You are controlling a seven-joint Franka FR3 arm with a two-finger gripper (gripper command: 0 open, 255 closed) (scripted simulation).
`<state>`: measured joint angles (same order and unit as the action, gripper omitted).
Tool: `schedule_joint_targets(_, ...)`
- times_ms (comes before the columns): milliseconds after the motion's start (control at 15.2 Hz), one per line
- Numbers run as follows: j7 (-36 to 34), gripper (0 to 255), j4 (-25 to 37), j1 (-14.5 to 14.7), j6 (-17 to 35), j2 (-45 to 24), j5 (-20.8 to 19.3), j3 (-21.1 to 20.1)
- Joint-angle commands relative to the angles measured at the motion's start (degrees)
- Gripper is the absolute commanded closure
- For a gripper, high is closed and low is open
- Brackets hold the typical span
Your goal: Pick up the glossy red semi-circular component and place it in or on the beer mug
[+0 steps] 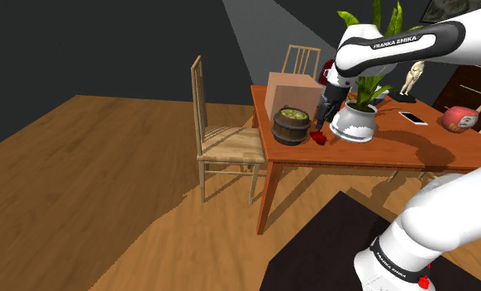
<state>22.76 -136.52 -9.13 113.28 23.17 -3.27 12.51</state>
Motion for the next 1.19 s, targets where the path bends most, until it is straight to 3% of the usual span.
schedule_joint_targets(0, 1.75, 0, 1.00, -0.51, 2.70, -3.61, -0.24, 1.51)
schedule_joint_targets(462, 8.75, 0, 6.89, -2.44, 9.62, -16.30, 1.05, 6.53)
schedule_joint_targets(1122, 18.64, 0, 18.50, -6.55, 15.44, -34.33, 7.56, 9.90)
